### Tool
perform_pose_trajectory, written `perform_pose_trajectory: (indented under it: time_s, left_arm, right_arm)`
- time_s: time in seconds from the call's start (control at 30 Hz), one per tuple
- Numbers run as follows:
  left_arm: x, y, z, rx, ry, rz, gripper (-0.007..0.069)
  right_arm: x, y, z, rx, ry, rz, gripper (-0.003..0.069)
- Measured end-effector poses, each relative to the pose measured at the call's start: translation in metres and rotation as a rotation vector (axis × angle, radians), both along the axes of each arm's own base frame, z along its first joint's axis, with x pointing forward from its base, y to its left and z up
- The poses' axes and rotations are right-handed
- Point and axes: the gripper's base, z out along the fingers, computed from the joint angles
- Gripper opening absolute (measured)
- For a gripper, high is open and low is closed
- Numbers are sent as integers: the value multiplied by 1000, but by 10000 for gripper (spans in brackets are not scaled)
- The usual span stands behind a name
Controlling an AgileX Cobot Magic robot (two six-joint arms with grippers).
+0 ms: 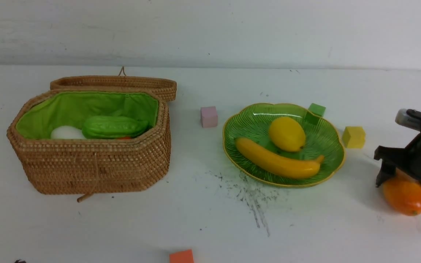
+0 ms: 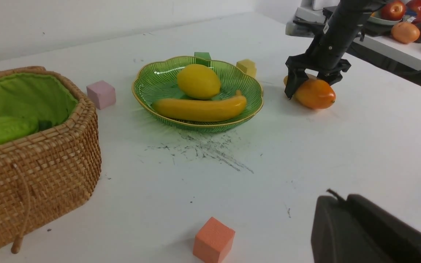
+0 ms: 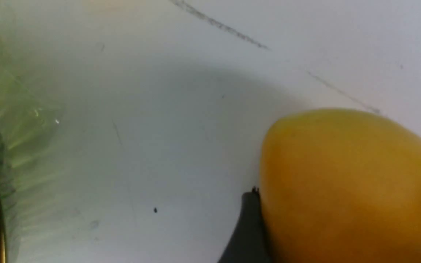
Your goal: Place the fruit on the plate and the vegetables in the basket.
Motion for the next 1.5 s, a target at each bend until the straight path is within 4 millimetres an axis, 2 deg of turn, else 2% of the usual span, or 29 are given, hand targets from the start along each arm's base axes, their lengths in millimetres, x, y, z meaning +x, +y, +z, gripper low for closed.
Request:
perform_pose_trajectory:
  time_s: [0.17,0.23,0.27,0.3,0.4,0.47,0.53,0.7,0.8,0.87,1.0,1.1,1.27,1.33,1.43,1.5]
  left_arm:
    - [0,0,0,1,1,-1,24]
    - [0,0,0,-2,-2,2,24]
    - [0,0,0,-2,-2,2,24]
    - [1,1,2,-10,-15,12,24]
    - [2,2,4,-24,-37,29,24]
    - [3,3,6,-35,-56,44,24]
    - [4,3,7,-44,-69,54,24]
    - [4,3,8,-48,-75,59,27]
    - [4,3,8,-48,-75,59,29]
    - [4,3,8,-48,-75,59,30]
    - [4,3,8,-48,-75,59,37]
    - [4,3,8,-48,-75,59,39]
    - [4,3,8,-48,-75,59,39]
    - [4,3,8,-48,-75,59,39]
    - [5,4,9,-51,-81,64,39]
    - [5,4,10,-60,-94,74,39]
  right_arm:
    - [0,9,22,27,2,58,571]
    - [5,29,63,30,-131,137,571]
    - [5,31,66,31,-143,144,571]
    - [10,54,96,31,-266,232,571]
    - [15,85,116,27,-383,330,571]
    - [20,101,114,20,-424,369,571]
    - [25,109,107,11,-443,385,571]
    - [39,111,84,-20,-464,378,580]
    - [42,111,78,-23,-459,376,657]
    - [42,111,78,-23,-458,377,677]
    - [39,111,85,-20,-462,380,665]
    - [30,110,109,-24,-503,386,626]
    - [-4,105,178,-48,-646,400,496]
    - [-29,103,208,-47,-682,414,427]
    - [-71,99,242,-40,-669,454,286]
    - [-94,97,255,-50,-637,484,183]
